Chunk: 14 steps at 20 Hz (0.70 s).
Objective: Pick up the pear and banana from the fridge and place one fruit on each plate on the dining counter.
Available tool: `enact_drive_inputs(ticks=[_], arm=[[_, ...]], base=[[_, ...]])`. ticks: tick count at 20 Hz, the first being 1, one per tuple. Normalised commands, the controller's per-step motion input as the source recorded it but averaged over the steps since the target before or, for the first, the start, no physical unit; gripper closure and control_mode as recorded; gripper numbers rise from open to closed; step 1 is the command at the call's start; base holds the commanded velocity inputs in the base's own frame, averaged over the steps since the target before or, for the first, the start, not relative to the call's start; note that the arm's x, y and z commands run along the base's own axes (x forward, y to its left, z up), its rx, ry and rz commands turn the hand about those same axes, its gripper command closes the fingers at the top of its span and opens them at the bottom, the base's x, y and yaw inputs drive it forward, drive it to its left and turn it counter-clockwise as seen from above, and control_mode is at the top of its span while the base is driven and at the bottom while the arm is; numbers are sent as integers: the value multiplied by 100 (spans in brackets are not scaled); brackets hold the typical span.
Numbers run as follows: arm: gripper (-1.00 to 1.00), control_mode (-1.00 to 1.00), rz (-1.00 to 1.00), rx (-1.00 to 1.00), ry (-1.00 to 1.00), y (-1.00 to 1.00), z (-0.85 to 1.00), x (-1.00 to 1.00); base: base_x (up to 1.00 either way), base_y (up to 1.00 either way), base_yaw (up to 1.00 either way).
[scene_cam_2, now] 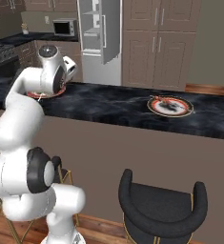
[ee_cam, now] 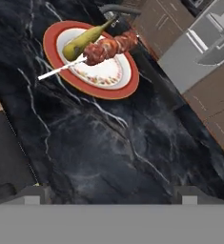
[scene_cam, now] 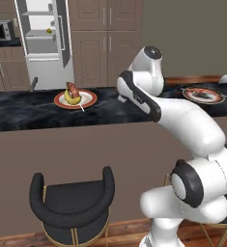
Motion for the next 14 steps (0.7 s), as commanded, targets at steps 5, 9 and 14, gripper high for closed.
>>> enact_drive_inputs(ticks=[5, 9, 14], arm=[[-100, -100, -26, 0, -4, -64, 8, -100], [-100, -100, -21, 1, -2, -56, 7, -100], [-100, -100, -14, 0, -3, -32, 0, -100]], base=[[0, 0, 0], [0, 0, 0], [0, 0, 0]])
